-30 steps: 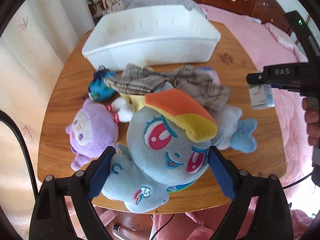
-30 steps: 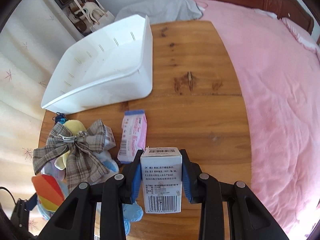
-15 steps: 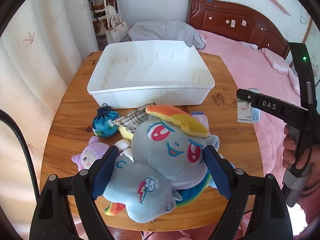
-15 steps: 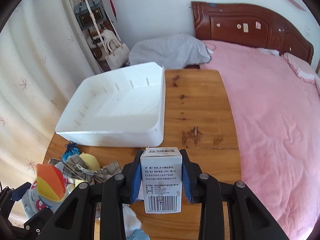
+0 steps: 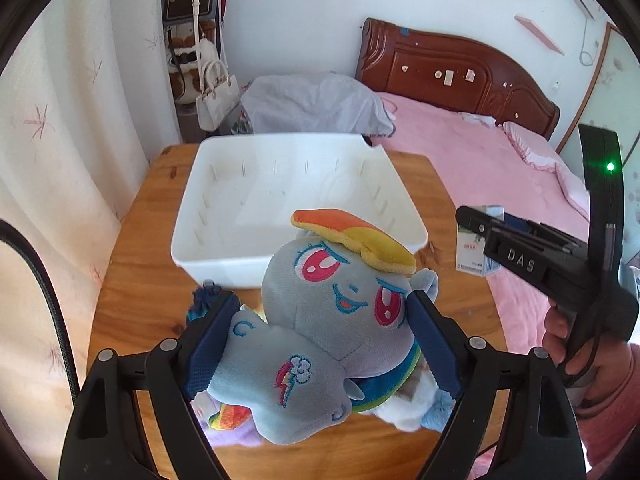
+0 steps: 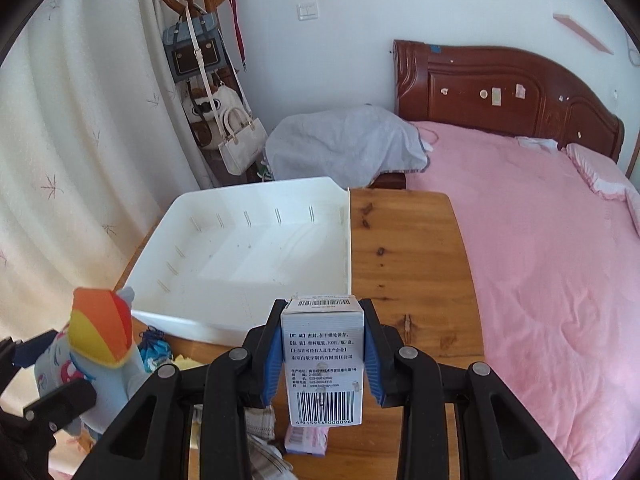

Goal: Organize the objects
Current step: 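Carry the box and pony with both grippers and release them into the white tray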

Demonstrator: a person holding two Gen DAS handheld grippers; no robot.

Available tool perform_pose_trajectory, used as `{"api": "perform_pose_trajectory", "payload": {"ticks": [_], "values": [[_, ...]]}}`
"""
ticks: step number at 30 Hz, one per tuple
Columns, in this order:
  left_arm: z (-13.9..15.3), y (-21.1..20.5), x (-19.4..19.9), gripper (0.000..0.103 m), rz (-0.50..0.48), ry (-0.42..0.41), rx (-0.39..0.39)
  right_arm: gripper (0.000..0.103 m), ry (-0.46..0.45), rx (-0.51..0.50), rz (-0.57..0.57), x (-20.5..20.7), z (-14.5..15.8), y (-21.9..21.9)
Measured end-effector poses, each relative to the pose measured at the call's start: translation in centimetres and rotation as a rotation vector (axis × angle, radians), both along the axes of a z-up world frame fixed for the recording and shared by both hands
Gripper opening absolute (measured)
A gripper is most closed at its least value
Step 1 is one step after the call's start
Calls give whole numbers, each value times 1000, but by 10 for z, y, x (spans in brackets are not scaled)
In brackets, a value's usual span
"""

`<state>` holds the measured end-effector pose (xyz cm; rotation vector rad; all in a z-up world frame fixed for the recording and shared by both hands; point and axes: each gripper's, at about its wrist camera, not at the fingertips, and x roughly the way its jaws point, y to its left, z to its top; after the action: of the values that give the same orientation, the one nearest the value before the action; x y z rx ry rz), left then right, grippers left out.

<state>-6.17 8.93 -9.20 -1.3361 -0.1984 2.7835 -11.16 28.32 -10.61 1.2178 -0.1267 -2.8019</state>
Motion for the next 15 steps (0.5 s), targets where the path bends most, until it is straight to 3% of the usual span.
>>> {"api": "perform_pose_trajectory", "payload": {"ticks": [10, 15], "values": [[15, -34, -48, 87, -6, 108, 2, 35, 96, 2, -32, -26, 12, -29], [12, -51, -70, 87, 14, 136, 42, 35, 148, 42, -25, -38, 9, -46]]}}
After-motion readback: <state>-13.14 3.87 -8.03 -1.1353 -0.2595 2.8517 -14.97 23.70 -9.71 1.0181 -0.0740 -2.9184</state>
